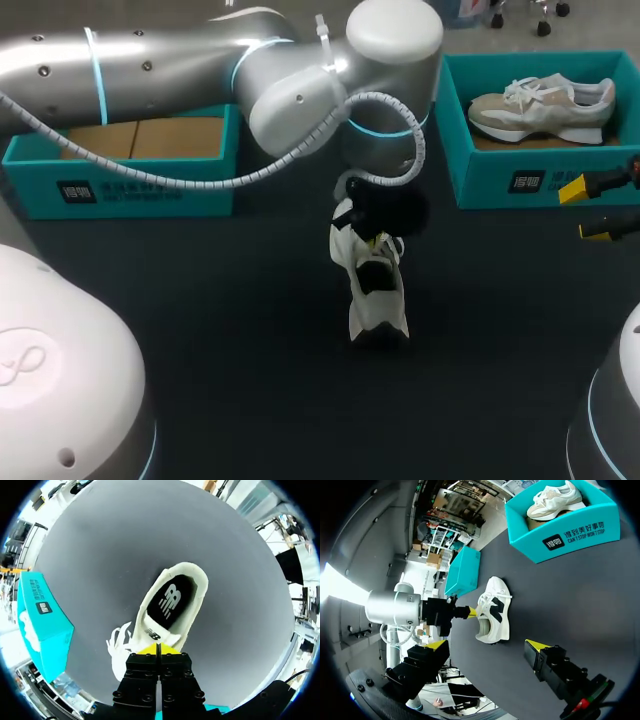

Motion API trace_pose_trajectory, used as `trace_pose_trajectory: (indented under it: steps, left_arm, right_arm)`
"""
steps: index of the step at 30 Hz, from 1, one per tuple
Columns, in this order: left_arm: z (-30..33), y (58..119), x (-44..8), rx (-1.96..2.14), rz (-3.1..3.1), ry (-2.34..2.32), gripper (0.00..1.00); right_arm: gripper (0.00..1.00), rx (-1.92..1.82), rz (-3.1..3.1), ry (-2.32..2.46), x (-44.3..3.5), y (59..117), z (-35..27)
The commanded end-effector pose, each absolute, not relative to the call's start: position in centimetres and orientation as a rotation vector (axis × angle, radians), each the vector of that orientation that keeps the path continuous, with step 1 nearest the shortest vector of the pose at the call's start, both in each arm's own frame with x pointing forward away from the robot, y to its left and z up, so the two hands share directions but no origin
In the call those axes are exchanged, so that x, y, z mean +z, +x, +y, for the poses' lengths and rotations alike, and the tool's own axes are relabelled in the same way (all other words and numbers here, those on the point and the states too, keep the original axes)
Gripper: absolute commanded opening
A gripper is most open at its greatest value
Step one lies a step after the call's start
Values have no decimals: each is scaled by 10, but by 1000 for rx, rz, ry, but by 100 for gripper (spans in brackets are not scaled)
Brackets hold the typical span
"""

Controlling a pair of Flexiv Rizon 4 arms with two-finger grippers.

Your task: Take the shoe out of the shoebox, open the shoe tongue, remove and reinsert the insole, then place the shoe into the shoebox

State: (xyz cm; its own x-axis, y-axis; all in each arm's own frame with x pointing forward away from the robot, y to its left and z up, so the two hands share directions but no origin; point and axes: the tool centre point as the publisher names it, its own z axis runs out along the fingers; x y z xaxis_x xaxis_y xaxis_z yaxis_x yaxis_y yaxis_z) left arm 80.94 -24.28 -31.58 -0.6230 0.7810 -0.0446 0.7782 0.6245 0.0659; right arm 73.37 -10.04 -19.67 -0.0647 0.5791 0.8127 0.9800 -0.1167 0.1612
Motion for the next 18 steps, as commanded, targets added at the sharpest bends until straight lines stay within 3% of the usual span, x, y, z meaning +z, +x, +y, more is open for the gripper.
trace_pose_trajectory:
  steps: [1, 18]
  left_arm:
    - [-239, 797, -316, 95, 3086, 390, 0]
    - [-244, 775, -316, 46, 3077, 356, 0]
  right_arm:
    - [100, -1068, -1669, -1729, -196, 732, -100]
    - [100, -1068, -1669, -1729, -196, 732, -100]
